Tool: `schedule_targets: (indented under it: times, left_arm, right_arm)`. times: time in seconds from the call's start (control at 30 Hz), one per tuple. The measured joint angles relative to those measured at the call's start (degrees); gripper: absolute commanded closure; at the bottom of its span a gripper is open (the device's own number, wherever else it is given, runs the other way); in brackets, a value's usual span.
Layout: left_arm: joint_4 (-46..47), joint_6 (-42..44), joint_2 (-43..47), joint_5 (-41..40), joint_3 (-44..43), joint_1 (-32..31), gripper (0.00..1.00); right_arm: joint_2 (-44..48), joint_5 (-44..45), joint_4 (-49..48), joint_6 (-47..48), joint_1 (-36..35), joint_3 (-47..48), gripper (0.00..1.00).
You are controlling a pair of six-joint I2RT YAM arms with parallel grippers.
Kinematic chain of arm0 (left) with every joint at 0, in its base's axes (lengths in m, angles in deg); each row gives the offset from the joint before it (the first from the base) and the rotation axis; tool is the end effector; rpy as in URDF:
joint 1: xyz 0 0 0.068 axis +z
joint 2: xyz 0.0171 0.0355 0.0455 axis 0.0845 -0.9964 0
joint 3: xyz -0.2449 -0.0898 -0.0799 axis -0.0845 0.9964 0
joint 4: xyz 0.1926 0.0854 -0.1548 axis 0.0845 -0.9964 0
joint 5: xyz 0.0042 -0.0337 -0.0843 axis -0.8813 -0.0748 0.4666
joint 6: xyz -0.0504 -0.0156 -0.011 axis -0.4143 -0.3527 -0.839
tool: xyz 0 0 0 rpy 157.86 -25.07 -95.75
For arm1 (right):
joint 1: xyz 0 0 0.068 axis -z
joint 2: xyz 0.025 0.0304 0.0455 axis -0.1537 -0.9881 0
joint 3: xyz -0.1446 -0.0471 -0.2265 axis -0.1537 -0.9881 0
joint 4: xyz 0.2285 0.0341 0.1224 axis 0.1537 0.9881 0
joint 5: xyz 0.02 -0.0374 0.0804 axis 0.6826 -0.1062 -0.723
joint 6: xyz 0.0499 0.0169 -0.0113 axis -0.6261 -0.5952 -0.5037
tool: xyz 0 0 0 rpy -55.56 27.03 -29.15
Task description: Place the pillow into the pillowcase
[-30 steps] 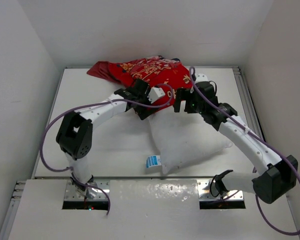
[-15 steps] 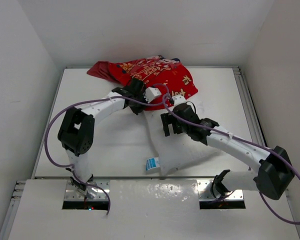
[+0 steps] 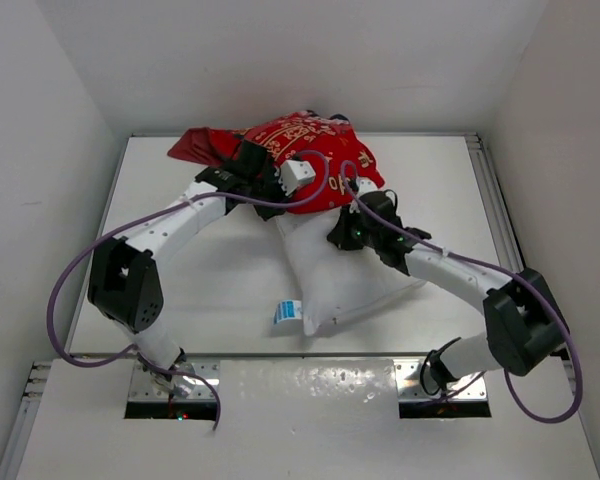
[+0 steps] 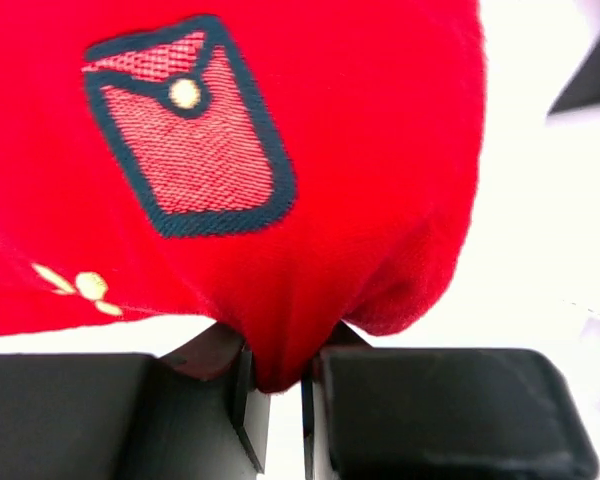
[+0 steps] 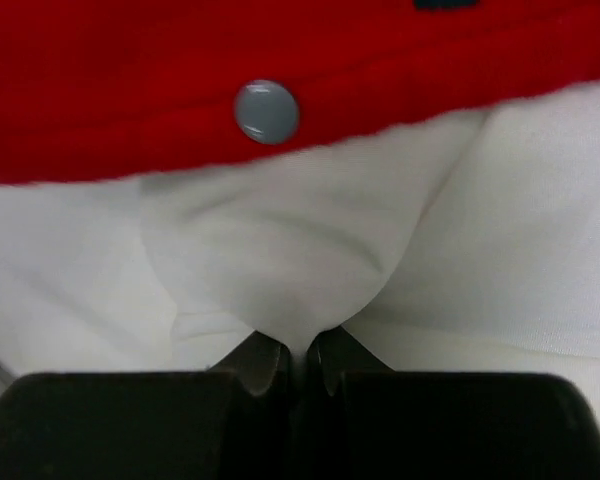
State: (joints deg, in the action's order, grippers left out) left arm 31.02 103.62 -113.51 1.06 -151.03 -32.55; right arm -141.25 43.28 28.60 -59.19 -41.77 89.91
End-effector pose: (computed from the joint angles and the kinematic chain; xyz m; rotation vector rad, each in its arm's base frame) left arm 0.3217 -0.1823 0.2932 1.3545 1.9778 -0.3634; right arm 0.2567 0.1662 0.2146 0.0244 2.2806 0.6366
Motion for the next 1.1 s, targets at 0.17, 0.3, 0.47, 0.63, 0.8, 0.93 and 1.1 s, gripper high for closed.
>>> schedule_targets:
  times: [0.17, 0.3, 0.47, 0.63, 0.8, 0.93, 1.1]
  left_arm:
    - [-1.6, 0.9, 0.3, -0.5, -2.3, 0.0, 1.00]
    - [-4.1, 2.6, 2.3, 0.2, -4.4, 0.0, 1.00]
    - [-11.9, 6.3, 4.5, 6.6, -9.2, 0.0, 1.00]
    - [-22.2, 11.4, 4.4, 11.6, -18.2, 0.1, 1.00]
    - [-27.1, 14.0, 4.3, 15.1, -20.3, 0.2, 1.00]
    - [-30.2, 14.5, 3.6, 18.8, -20.4, 0.2, 1.00]
    - [-31.8, 15.0, 1.7, 21.7, -24.1, 0.1, 1.00]
  right_arm:
    - [4.9, -9.8, -9.4, -4.0, 5.4, -0.2, 1.00]
    - [11.2, -12.7, -16.1, -6.9, 9.7, 0.2, 1.00]
    - [15.8, -13.5, -21.2, -8.9, 12.2, 1.4, 1.00]
    - [16.4, -11.6, -24.8, -11.8, 11.6, 1.0, 1.00]
    - [14.1, -3.7, -27.2, -13.2, 7.0, -0.4, 1.00]
    - [11.7, 6.9, -25.7, -14.9, 3.1, -2.3, 1.00]
    - [8.1, 19.2, -17.9, -19.2, 2.3, -0.9, 1.00]
